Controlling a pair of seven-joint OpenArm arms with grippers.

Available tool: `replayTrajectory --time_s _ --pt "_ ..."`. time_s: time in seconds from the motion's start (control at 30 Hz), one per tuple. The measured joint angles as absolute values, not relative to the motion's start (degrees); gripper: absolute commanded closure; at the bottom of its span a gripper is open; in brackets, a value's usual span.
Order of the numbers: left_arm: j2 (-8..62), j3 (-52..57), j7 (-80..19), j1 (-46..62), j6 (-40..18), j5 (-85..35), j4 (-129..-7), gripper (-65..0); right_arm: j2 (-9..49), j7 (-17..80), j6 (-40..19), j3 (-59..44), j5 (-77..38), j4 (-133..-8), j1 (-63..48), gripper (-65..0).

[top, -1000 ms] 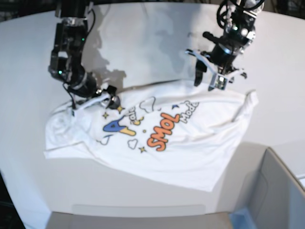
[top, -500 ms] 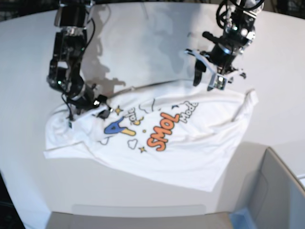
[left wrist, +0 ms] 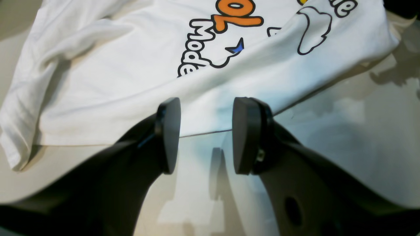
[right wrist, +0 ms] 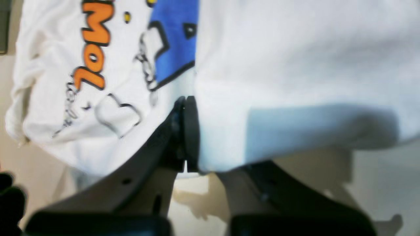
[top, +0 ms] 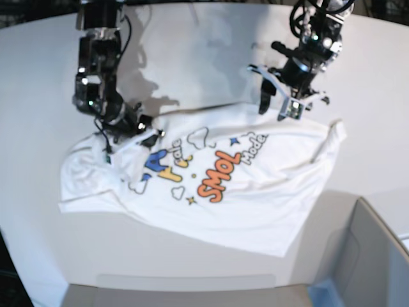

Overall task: Layout the t-shirt on the table in an organized manner, then fold the t-shirt properly
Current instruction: 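Grasp the shirt edge with the right gripper and lift it over the body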

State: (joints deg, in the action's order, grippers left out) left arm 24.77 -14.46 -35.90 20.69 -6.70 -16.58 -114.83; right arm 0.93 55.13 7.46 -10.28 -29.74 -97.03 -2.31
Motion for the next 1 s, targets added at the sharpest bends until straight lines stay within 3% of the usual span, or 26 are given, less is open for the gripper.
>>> replayTrajectory --time_s 0.2,0.4,0.53,0.63,0.8,1.0 --pt "24.8 -14.4 -35.9 20.6 -6.7 -16.6 -114.8 -25.6 0.9 55.4 7.0 -10.5 -30.1 -117.5 -10.2 0.0" --pt "24.8 -14.5 -35.9 20.6 -6.7 -16.6 -114.8 -25.6 4.1 55.9 7.1 -10.3 -30.1 -115.9 -11.1 0.0" --pt "24.7 -14.5 -35.9 20.7 -6.9 -16.6 -114.8 -25.6 3.9 56.5 7.0 -10.0 -30.5 -114.0 -4.3 0.0" --pt "24.8 -14.6 -36.0 20.8 -6.7 -16.6 -114.7 -25.6 4.9 56.7 6.3 -9.9 -31.3 -103.6 7.4 0.0" --pt "24.7 -14.7 -35.9 20.3 -6.9 -16.7 -113.8 -25.6 5.6 58.9 7.3 -10.1 -29.5 -65.3 31.4 0.0" --pt "24.8 -14.6 -35.7 20.1 -6.8 -16.6 -113.5 -25.6 5.8 55.7 7.1 -1.2 -30.2 -63.1 34.4 0.0"
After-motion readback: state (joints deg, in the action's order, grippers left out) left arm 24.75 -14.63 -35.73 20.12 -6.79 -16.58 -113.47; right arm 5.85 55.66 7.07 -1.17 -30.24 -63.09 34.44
